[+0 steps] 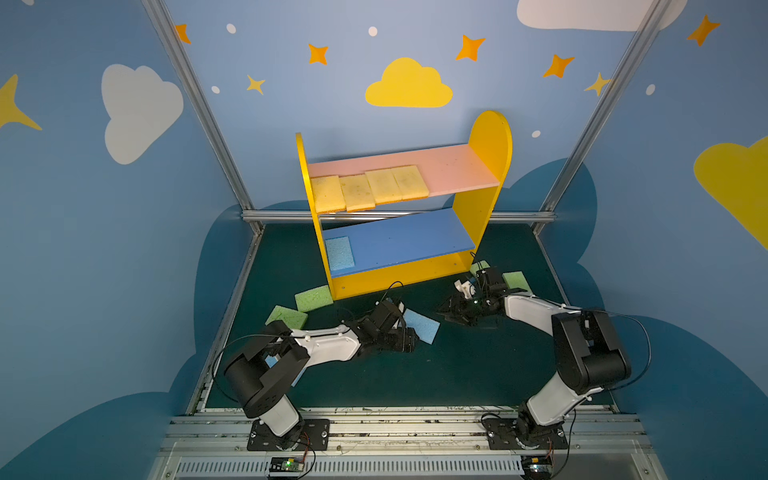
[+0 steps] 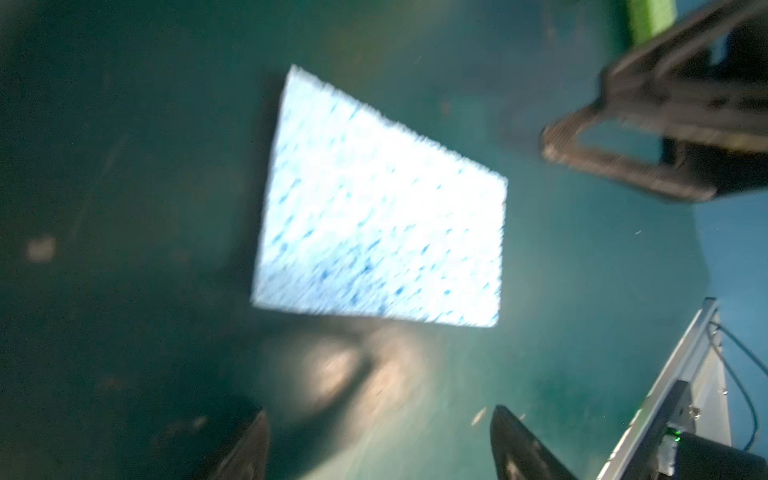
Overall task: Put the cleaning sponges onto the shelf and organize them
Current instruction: 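Grasp the blue sponge with the right gripper while the left gripper draws back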
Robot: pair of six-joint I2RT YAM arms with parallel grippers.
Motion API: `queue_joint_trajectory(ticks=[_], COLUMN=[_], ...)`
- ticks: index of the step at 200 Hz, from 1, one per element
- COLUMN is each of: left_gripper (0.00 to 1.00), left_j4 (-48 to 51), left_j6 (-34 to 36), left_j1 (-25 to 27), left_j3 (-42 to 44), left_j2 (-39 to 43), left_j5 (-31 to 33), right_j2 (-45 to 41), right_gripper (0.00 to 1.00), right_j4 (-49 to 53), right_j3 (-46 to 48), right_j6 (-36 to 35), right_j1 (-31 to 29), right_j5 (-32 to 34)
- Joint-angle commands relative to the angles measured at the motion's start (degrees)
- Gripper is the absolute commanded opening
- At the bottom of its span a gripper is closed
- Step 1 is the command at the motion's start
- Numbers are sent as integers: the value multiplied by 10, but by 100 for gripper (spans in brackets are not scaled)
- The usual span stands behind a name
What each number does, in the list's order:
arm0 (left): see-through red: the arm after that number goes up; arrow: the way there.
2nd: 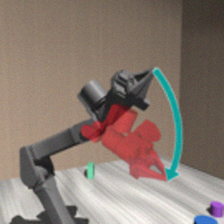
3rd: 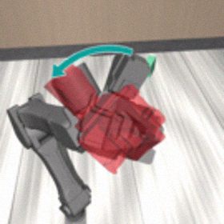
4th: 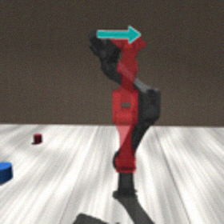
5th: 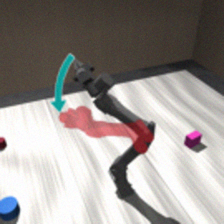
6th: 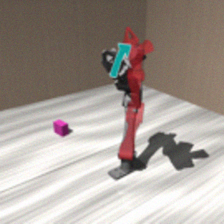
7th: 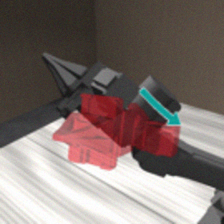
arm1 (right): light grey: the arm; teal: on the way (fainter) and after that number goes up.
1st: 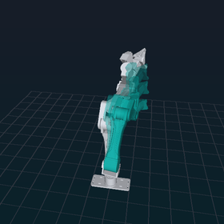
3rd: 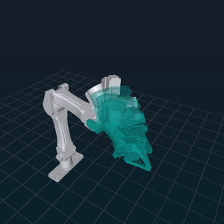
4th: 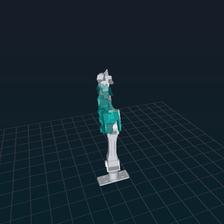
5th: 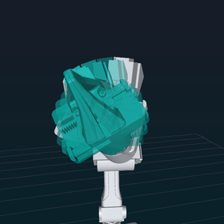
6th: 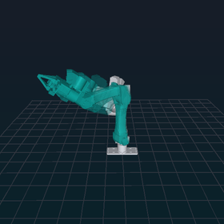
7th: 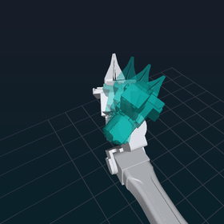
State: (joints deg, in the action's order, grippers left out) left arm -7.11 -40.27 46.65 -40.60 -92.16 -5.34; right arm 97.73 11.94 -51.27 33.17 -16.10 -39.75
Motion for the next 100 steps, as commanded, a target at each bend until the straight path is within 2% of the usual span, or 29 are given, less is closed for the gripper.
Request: queue_joint_trajectory(ticks=[1, 13, 21, 31, 100], left_gripper=[84, 85, 94, 99, 99], left_j4=[6, 13, 15, 18, 68], left_j6=[-10, -10, -11, -11, -3], left_j1=[3, 2, 2, 2, -2], left_j3=[21, 29, 36, 42, 50], left_j2=[19, 30, 38, 48, 82], left_j5=[12, 21, 25, 31, 62], right_j2=[24, 33, 37, 43, 45], right_gripper=[53, 53, 53, 53, 52], right_j4=[-14, -16, -19, -19, -13], right_j3=[-17, -19, -18, -17, 12], right_j6=[2, -3, -6, -12, -32], right_j1=[1, 1, 0, -3, -45], right_j5=[0, 6, 6, 6, 11])
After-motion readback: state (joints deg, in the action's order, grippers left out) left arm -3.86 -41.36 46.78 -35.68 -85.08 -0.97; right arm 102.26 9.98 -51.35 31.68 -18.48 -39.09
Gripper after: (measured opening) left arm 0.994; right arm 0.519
